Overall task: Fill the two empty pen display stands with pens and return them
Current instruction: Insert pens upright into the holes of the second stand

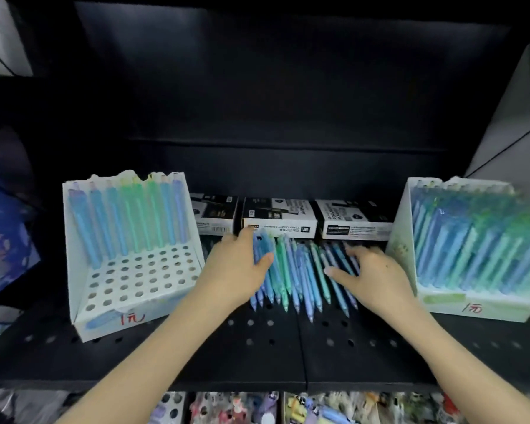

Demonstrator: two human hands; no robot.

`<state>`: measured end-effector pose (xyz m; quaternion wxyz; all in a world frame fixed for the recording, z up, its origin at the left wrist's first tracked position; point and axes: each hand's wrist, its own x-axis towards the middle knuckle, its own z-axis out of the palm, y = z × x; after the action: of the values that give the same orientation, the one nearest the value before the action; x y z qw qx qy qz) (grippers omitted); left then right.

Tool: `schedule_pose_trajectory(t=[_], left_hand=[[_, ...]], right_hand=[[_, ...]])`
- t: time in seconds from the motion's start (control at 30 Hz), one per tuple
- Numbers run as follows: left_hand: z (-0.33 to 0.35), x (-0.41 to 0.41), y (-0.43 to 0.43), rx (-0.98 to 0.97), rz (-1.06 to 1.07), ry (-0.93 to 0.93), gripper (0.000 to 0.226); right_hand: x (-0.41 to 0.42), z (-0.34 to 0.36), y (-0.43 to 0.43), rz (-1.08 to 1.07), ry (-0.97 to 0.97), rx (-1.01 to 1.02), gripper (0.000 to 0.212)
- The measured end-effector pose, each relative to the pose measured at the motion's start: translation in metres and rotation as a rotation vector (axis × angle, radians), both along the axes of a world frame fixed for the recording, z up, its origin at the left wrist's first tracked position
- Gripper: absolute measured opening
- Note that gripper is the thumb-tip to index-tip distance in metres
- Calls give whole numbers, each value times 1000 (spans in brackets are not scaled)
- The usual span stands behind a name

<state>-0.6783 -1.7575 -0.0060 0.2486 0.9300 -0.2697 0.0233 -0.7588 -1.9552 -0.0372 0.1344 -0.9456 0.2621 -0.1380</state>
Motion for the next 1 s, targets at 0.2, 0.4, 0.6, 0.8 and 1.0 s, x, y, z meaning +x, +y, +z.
schedule_pose_trajectory(t=[0.2, 0.4, 0.6, 0.8, 1.0], left_hand=[[-11, 16, -17, -98, 72, 220, 88], [-10, 26, -26, -204, 173, 392, 95], [-5, 28, -32, -134, 182, 475, 31], [-1, 26, -36, -37, 146, 437, 21], [0, 26, -36, 8, 128, 411, 20]], right_hand=[[-1, 5, 2, 32, -48, 271, 74], [-2, 6, 4, 50, -95, 444, 65], [-4, 12, 4, 65, -177, 583, 30], [-9, 16, 4, 98, -242, 734, 29], [-11, 15, 2, 146, -290, 885, 24]])
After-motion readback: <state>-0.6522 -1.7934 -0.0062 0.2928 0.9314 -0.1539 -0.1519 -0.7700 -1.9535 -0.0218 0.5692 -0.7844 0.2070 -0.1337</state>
